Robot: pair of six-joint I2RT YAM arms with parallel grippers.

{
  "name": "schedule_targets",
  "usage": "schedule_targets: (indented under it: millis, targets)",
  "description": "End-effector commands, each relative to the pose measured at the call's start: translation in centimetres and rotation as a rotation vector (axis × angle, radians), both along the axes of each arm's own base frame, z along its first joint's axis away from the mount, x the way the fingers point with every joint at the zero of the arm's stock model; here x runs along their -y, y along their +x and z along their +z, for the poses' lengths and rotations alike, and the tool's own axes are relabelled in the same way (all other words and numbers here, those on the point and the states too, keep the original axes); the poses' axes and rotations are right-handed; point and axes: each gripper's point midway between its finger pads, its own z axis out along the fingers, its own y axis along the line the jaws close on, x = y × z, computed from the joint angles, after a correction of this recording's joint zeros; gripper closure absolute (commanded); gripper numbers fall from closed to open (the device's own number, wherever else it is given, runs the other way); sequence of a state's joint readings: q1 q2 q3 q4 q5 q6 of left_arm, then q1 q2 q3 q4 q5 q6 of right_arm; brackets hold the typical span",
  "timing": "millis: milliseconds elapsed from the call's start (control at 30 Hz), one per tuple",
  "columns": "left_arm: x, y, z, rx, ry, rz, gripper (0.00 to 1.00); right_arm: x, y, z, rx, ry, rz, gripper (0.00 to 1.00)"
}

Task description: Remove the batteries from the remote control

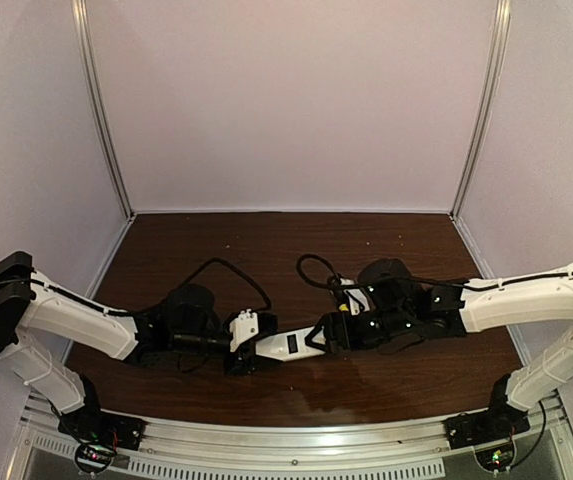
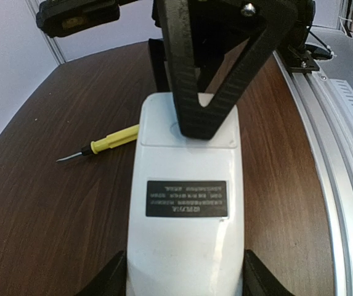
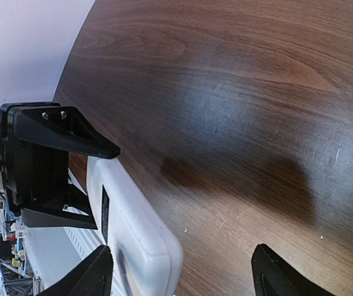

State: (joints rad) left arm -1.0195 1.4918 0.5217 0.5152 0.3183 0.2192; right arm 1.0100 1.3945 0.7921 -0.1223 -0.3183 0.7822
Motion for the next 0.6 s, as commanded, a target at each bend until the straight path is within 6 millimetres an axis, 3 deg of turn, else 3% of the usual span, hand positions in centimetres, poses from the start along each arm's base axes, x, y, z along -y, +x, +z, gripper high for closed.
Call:
schedule_targets:
  millis: [0, 567]
  targets:
    - [0.5, -0.1, 1.5, 0.041, -0.051, -0.023, 1.00, -1.3, 0.4, 1.2, 0.016, 0.034, 0.013, 0.23]
    - [0.9, 0.5, 0.6, 0.027, -0.011, -0.007, 1.00, -0.8, 0.9, -1.2, -0.002, -0.071, -0.007, 0.42]
